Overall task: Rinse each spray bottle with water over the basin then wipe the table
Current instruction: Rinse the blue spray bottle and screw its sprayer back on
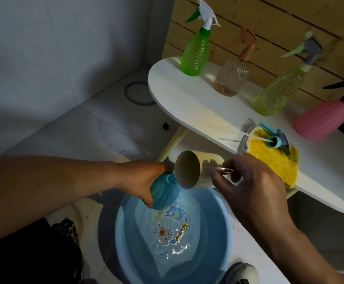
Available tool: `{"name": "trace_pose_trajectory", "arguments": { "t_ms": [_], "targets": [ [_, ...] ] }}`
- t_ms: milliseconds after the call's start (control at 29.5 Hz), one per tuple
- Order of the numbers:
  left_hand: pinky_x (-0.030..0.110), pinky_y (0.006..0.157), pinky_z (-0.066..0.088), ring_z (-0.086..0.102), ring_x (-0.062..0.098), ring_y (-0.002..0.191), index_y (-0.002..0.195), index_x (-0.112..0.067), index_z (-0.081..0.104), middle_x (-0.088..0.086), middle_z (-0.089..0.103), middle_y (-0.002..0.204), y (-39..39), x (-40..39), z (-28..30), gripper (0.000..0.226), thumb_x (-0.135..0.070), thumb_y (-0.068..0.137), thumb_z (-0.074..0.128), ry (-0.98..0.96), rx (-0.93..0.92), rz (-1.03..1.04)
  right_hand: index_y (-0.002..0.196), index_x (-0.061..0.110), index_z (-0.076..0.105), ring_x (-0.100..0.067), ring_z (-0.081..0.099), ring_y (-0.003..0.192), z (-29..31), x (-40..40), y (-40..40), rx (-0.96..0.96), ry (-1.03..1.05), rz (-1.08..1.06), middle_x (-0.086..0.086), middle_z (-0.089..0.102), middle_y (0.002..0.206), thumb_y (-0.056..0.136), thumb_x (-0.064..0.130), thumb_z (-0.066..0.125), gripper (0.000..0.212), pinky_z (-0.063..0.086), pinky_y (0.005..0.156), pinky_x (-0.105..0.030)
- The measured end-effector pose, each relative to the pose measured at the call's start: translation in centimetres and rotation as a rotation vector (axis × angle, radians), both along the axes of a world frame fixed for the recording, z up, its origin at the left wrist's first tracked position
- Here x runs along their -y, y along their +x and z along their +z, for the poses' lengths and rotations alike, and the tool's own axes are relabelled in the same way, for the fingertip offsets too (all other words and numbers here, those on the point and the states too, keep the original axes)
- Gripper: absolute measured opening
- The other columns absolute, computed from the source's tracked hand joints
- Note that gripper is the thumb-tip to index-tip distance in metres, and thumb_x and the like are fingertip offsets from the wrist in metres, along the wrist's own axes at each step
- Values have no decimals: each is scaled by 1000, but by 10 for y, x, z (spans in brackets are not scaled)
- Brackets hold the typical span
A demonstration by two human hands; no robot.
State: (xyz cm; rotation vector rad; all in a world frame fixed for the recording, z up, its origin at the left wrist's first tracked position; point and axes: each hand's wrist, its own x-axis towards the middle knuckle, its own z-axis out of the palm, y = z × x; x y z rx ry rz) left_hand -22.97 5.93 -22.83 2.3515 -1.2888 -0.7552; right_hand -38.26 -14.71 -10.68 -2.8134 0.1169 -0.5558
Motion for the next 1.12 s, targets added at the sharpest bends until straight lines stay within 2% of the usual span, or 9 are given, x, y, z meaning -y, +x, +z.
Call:
{"name": "trace_pose_trajectory", "arguments": {
  "t_ms": [237,373,644,813,949,1118],
  "targets": [
    [36,81,60,63,9,97,137,-41,40,-14,62,115,1,1,-2,93,-46,60,92,-10,11,-7,79,26,65,-12,50,70,0,-1,-1,17,-26,-1,12,53,73,87,43,72,20,40,54,-30],
    [37,83,60,63,10,101,138,-43,38,-14,61,119,2,1,-5,95,-47,59,92,-12,9,-10,78,27,64,-13,49,70,1,-2,-2,21,-53,-10,12,51,72,87,43,72,21,35,54,-28],
    [35,86,59,61,8,103,137,-46,38,-18,59,119,2,1,-7,96,-50,57,91,-12,-11,-6,79,24,65,-14,50,69,5,-5,-3,53,-94,25,11,51,72,89,43,68,22,36,52,-28],
    [27,81,54,57,5,99,135,-41,41,-21,54,113,1,1,-3,90,-42,62,93,-25,-8,-18,79,24,65,-15,49,69,6,-5,-3,73,-132,29,10,50,72,89,43,69,22,35,52,-27],
    [18,75,47,54,3,95,132,-40,43,-26,50,101,0,2,-2,87,-41,62,93,-31,-1,-10,81,22,65,-16,50,69,6,-5,-3,97,-145,57,8,53,73,90,41,70,22,40,51,-31],
    [24,84,51,55,3,103,133,-37,45,-22,53,115,-1,2,1,85,-37,64,94,-42,-42,-10,81,20,66,-19,53,70,5,-5,-4,134,-185,70,6,56,75,90,39,72,22,40,51,-31]
  ]
}}
